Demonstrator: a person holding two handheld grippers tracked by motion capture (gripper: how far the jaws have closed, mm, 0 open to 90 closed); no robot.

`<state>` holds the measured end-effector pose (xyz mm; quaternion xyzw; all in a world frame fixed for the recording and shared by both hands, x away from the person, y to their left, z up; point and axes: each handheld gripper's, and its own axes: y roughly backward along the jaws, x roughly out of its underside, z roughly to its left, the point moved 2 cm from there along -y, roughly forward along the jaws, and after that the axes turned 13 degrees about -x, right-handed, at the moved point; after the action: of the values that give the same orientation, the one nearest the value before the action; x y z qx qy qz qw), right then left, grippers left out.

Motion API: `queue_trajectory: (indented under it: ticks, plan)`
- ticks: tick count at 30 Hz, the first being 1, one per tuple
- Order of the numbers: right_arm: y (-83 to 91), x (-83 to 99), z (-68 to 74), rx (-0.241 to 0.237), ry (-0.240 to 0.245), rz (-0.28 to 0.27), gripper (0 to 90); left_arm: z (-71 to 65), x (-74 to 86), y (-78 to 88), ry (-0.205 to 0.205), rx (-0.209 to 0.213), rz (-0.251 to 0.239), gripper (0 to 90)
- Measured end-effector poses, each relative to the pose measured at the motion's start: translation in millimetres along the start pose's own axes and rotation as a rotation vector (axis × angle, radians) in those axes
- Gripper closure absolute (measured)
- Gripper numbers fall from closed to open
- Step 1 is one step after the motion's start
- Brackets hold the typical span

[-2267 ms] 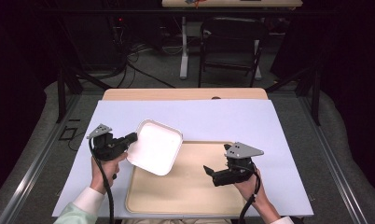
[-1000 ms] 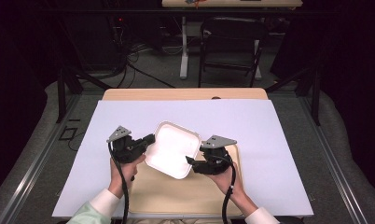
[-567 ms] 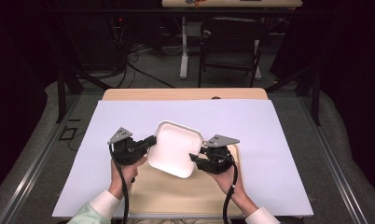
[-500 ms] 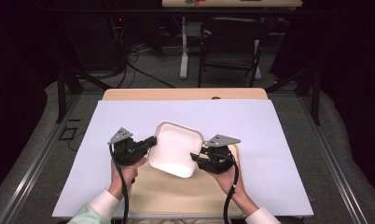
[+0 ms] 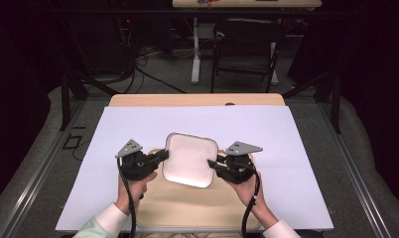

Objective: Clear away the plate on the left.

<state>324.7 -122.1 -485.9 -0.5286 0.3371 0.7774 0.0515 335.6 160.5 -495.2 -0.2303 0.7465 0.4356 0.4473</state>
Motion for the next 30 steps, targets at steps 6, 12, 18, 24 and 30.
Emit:
queue_trajectory:
  ticks: [6,12,18,24,30]
  plan:
    - [4.6,-0.8,-0.5,-0.007,-0.002,0.006,71.9,-3.3,4.1,1.8,-0.012,0.017,0.021,85.5]
    - [8.0,0.2,-0.2,-0.018,-0.003,0.019,73.3,-5.4,7.0,3.8,-0.007,0.036,0.038,85.0]
    - [9.8,1.3,-2.8,-0.046,-0.030,0.024,74.4,-6.3,10.3,4.1,0.003,0.049,0.060,84.7]
    - [11.9,3.6,-5.5,-0.058,-0.060,0.034,76.2,-10.1,13.1,6.8,0.001,0.058,0.072,84.0]
    - [12.2,6.3,-7.4,-0.072,-0.083,0.050,77.1,-11.6,17.1,8.1,0.000,0.060,0.102,83.7]
